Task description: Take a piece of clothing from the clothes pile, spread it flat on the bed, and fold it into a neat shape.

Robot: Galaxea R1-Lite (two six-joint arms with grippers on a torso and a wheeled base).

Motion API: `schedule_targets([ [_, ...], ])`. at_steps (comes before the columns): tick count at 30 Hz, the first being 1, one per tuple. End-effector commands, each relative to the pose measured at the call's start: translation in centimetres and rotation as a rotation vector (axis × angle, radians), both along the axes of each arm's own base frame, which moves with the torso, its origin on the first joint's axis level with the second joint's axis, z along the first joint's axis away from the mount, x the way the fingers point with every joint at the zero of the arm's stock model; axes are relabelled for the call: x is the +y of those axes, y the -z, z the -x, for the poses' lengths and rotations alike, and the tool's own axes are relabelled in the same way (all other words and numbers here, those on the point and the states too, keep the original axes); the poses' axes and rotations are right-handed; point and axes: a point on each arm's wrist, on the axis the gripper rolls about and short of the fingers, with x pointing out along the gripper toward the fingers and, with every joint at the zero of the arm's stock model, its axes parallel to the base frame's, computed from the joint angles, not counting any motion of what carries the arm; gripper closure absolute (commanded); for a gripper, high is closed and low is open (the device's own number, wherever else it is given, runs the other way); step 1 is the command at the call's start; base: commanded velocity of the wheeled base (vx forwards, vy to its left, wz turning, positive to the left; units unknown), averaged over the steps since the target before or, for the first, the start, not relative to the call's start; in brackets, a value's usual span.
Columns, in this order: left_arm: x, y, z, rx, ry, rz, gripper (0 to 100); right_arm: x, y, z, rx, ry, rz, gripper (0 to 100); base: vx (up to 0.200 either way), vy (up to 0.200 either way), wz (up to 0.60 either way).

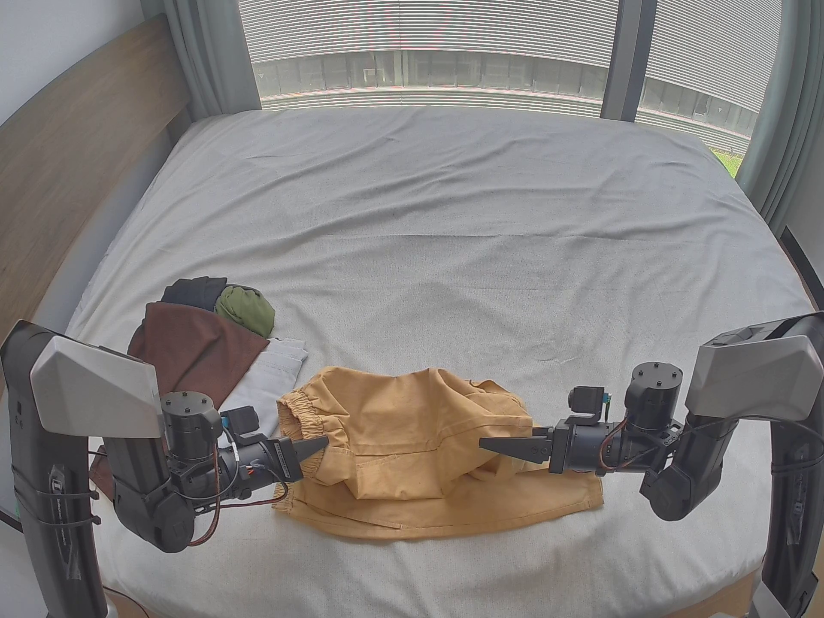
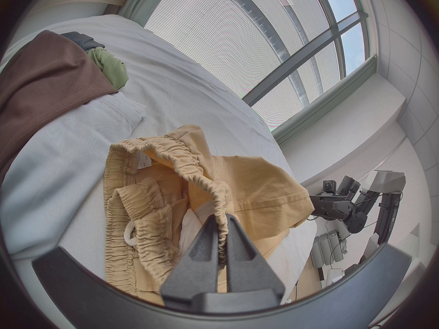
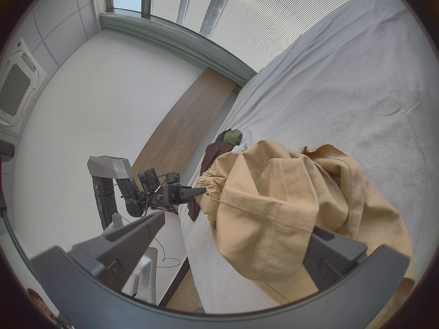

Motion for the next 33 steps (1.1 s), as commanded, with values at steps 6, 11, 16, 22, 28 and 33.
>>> schedule_targets([
  [6, 0.0, 0.1, 0.0, 0.000, 0.000, 0.000, 100, 1.3, -0.3, -0.5, -0.038, -0.030, -0.015, 0, 0.000, 0.000, 0.00],
  [11, 0.0, 0.1, 0.0, 0.002, 0.000, 0.000, 100, 1.8, -0.6, -0.4, -0.048, -0.043, -0.019, 0, 0.000, 0.000, 0.00],
  [16, 0.0, 0.1, 0.0, 0.002, 0.000, 0.000, 100, 1.8, -0.6, -0.5, -0.051, -0.041, -0.020, 0, 0.000, 0.000, 0.00],
  [22, 0.0, 0.4, 0.0, 0.011, 0.000, -0.002, 100, 1.8, -0.8, -0.5, -0.057, -0.040, -0.022, 0, 0.000, 0.000, 0.00],
  [28, 0.0, 0.5, 0.0, 0.014, 0.000, -0.003, 100, 1.9, -1.0, -0.5, -0.063, -0.038, -0.024, 100, 0.000, 0.000, 0.00],
  [33, 0.0, 0.5, 0.0, 0.014, 0.000, -0.003, 100, 1.9, -1.2, -0.6, -0.070, -0.037, -0.027, 100, 0.000, 0.000, 0.00],
])
